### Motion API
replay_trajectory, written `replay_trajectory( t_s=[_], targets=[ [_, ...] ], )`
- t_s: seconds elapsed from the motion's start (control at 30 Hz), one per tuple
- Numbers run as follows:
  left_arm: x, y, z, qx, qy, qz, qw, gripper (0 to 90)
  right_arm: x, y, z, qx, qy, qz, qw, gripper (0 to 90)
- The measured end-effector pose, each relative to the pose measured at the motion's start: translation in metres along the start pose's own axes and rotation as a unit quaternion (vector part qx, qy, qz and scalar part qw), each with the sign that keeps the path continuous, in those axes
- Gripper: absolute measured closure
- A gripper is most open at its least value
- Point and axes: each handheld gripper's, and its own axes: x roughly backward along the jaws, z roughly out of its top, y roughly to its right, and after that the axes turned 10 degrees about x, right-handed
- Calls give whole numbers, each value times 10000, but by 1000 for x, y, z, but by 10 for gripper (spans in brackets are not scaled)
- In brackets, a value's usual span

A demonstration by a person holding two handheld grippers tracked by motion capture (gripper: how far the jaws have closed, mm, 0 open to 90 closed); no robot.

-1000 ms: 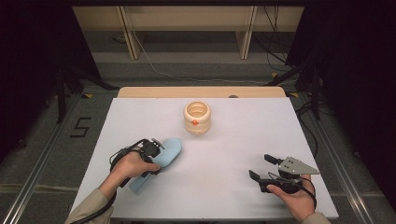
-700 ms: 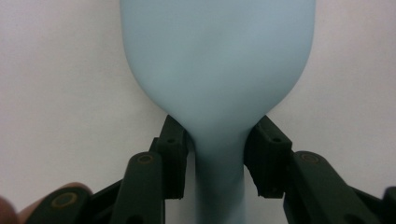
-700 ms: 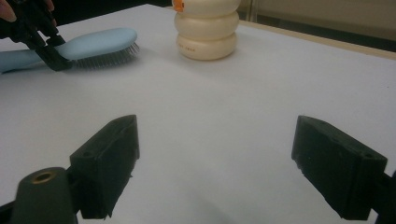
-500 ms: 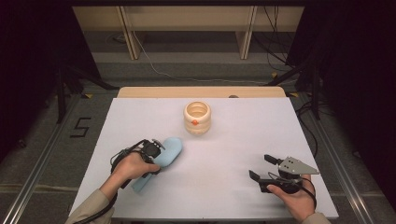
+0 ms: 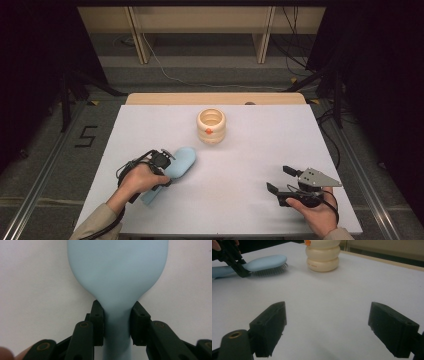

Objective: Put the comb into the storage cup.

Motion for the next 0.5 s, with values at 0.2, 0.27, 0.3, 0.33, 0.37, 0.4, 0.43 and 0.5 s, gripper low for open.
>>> replay_trajectory(
  t_s=[0.2, 0.27, 0.3, 0.33, 0.37, 0.4, 0.43, 0.5],
  targets=[
    [0, 1, 0, -38, 117, -15, 9999, 688, 0, 0, 0, 0, 2, 8, 10000, 159],
    [-1, 2, 0, -31, 183, -35, 9998, 688, 0, 0, 0, 0, 1, 4, 10000, 159],
    [-1, 2, -1, -29, 195, -40, 9998, 689, 0, 0, 0, 1, 6, 6, 10000, 159],
    [-1, 2, -1, -48, 187, -49, 9998, 690, 0, 0, 0, 0, 10, 10, 10000, 159],
    [-1, 1, -1, -58, 206, -36, 9998, 690, 0, 0, 0, 1, 10, 12, 10000, 159],
    [-1, 2, -1, -48, 207, -41, 9998, 690, 0, 0, 0, 1, 7, 9, 10000, 159],
    [-1, 1, -1, -53, 200, -46, 9998, 690, 0, 0, 0, 2, 0, 4, 10000, 159],
    [-1, 1, -1, -46, 216, -56, 9997, 691, 0, 0, 0, 0, 0, 6, 10000, 159]
  ],
)
